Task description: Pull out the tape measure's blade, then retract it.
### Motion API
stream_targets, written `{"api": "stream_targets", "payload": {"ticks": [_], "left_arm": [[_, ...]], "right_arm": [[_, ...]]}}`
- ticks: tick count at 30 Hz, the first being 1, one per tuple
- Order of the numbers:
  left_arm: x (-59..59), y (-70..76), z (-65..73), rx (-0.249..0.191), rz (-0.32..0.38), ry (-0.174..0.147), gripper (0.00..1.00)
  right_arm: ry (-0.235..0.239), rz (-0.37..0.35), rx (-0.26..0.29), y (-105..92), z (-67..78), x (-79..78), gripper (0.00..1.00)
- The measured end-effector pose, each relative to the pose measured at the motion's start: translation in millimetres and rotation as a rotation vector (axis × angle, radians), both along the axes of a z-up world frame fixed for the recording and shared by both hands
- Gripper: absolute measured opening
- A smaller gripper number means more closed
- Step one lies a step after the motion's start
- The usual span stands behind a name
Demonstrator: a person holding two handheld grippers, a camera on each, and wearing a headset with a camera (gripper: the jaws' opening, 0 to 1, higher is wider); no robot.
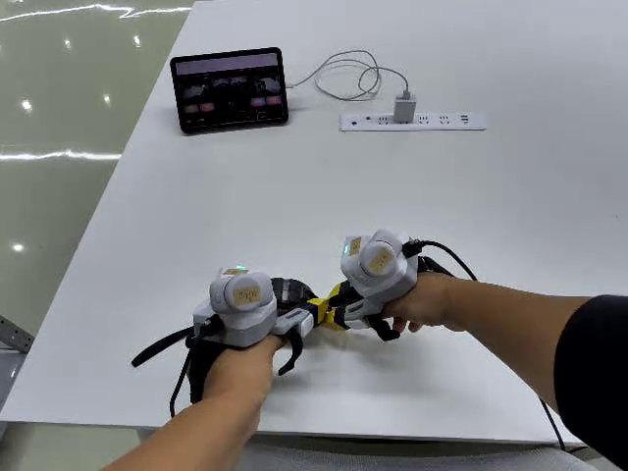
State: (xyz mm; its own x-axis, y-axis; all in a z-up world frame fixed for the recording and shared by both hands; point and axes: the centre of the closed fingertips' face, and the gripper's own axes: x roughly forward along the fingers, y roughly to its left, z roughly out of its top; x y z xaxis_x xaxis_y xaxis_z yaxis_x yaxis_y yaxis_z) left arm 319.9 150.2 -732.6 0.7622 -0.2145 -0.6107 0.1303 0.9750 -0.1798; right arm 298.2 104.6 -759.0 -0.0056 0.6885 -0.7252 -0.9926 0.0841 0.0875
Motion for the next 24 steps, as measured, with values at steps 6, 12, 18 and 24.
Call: {"api": "stream_targets", "payload": {"ticks": [6, 12, 18, 24], "left_arm": [[0.3, 0.0, -0.3, 0.001, 0.000, -0.001, 0.63], [0.3, -0.4, 0.0, 0.001, 0.002, -0.004, 0.63], [0.1, -0.9, 0.2, -0.003, 0.003, -0.008, 0.65], [-0.5, -1.3, 0.2, 0.012, -0.006, -0.009, 0.65]], "right_arm": [[-0.005, 0.003, 0.001, 0.2, -0.3, 0.0, 0.12], [-0.013, 0.015, 0.002, 0.6, -0.4, -0.4, 0.12], [-0.024, 0.026, -0.001, 0.8, -0.7, -0.8, 0.12], [-0.043, 0.046, -0.005, 1.2, -0.7, -1.6, 0.12]]}}
